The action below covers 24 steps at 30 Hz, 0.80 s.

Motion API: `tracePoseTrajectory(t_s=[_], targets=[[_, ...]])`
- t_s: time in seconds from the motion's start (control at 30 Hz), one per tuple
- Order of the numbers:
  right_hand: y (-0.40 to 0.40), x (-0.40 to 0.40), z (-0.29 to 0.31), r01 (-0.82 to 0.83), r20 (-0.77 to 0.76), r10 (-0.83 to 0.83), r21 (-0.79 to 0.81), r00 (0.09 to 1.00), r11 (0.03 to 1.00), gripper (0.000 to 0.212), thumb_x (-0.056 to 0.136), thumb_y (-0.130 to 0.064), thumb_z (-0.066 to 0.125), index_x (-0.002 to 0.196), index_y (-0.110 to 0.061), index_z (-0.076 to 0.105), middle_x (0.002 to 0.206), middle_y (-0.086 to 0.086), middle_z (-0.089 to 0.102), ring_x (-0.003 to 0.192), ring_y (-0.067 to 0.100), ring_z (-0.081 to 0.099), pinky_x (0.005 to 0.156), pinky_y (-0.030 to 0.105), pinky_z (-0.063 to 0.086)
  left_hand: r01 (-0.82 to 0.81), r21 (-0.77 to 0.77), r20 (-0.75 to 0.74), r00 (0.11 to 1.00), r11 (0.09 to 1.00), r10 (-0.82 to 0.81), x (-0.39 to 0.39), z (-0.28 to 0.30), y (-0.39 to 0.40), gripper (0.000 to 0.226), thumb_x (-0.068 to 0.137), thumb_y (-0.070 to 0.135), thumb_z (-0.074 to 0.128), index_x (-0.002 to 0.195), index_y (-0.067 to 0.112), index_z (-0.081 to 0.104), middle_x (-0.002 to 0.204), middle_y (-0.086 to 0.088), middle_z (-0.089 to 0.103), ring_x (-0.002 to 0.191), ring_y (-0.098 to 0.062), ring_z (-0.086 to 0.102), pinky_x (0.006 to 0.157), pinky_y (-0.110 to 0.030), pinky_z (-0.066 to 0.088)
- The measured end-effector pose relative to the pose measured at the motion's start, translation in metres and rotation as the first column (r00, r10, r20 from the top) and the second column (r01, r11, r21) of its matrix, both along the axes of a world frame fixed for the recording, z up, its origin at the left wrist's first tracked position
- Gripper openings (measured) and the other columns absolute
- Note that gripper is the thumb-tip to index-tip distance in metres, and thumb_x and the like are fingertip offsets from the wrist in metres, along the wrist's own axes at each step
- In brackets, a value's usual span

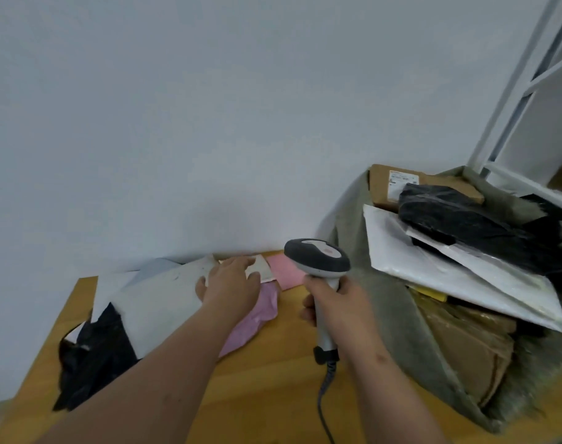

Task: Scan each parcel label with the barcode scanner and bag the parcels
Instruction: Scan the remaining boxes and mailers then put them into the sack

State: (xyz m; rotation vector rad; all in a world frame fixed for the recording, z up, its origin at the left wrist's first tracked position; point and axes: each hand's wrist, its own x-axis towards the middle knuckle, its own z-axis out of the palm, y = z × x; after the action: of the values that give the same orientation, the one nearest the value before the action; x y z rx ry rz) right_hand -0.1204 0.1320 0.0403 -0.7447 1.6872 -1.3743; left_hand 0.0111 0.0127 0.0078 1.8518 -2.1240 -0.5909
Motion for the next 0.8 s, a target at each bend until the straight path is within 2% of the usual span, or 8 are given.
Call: tracePoseTrajectory(t_s=[0.1,0.23,0.27,0.43,0.5,0.6,0.8], targets=[[-0.012,0.024,-0.011,-0.033,-0.048,0.035,0.032,0.998,0.999,0.016,0.088,-0.028,0.067,0.082,-0.014,0.063,0.068,0.005,0.067,0.068,0.023,0.066,0.068,0.040,0.056,-0.037,0.061,0.036,0.999,0.997,0.035,0.031,-0.015,-0.003,0.043,0.098,0.036,0.040,0.141,0.037,0.045,0.149,0.008,0.043,0.137,-0.018,0.036,0.117,-0.047,0.019],[-0.031,0.044,-0.019,-0.089,-0.029,0.091,0.064,0.995,0.994,0.014,0.090,-0.024,0.067,0.084,-0.012,0.063,0.065,0.003,0.066,0.051,0.007,0.060,0.048,0.017,0.048,-0.110,0.154,0.054,0.993,0.982,0.103,0.062,-0.039,-0.009,0.044,0.098,0.038,0.042,0.142,0.037,0.044,0.147,0.008,0.044,0.136,-0.019,0.037,0.116,-0.047,0.020],[-0.036,0.046,-0.021,-0.104,-0.022,0.106,0.070,0.994,0.992,0.013,0.091,-0.023,0.067,0.085,-0.012,0.063,0.064,0.002,0.064,0.051,0.006,0.060,0.047,0.015,0.047,-0.132,0.176,0.060,0.991,0.976,0.123,0.068,-0.045,-0.010,0.044,0.098,0.038,0.042,0.142,0.037,0.044,0.147,0.008,0.044,0.136,-0.019,0.037,0.116,-0.047,0.020],[-0.066,0.046,-0.040,-0.159,-0.035,0.165,0.125,0.986,0.979,0.013,0.092,-0.023,0.067,0.089,-0.011,0.064,0.063,0.002,0.067,0.062,0.019,0.067,0.066,0.036,0.058,-0.229,0.264,0.091,0.973,0.937,0.212,0.087,-0.074,-0.017,0.047,0.097,0.038,0.042,0.144,0.037,0.041,0.148,0.008,0.042,0.134,-0.019,0.039,0.115,-0.046,0.021],[-0.079,0.045,-0.048,-0.177,-0.013,0.181,0.153,0.983,0.972,0.013,0.092,-0.021,0.067,0.093,-0.009,0.065,0.068,0.006,0.069,0.058,0.015,0.068,0.061,0.031,0.058,-0.267,0.281,0.117,0.963,0.922,0.244,0.092,-0.084,-0.019,0.048,0.096,0.038,0.043,0.145,0.037,0.039,0.149,0.009,0.040,0.134,-0.018,0.039,0.115,-0.046,0.022],[-0.097,0.043,-0.062,-0.221,0.027,0.219,0.168,0.975,0.961,0.012,0.093,-0.019,0.067,0.098,-0.008,0.064,0.069,0.007,0.066,0.048,0.006,0.062,0.048,0.017,0.050,-0.335,0.291,0.160,0.941,0.896,0.300,0.098,-0.100,-0.021,0.051,0.095,0.039,0.044,0.145,0.035,0.037,0.152,0.009,0.037,0.136,-0.018,0.037,0.116,-0.048,0.019],[-0.124,0.047,-0.092,-0.317,-0.001,0.326,0.222,0.946,0.922,0.014,0.092,-0.020,0.066,0.086,-0.008,0.063,0.067,0.008,0.065,0.049,0.009,0.064,0.052,0.021,0.051,-0.438,0.282,0.231,0.895,0.854,0.383,0.117,-0.126,-0.025,0.055,0.097,0.041,0.044,0.149,0.033,0.030,0.158,0.006,0.024,0.143,-0.022,0.025,0.118,-0.051,0.013]])
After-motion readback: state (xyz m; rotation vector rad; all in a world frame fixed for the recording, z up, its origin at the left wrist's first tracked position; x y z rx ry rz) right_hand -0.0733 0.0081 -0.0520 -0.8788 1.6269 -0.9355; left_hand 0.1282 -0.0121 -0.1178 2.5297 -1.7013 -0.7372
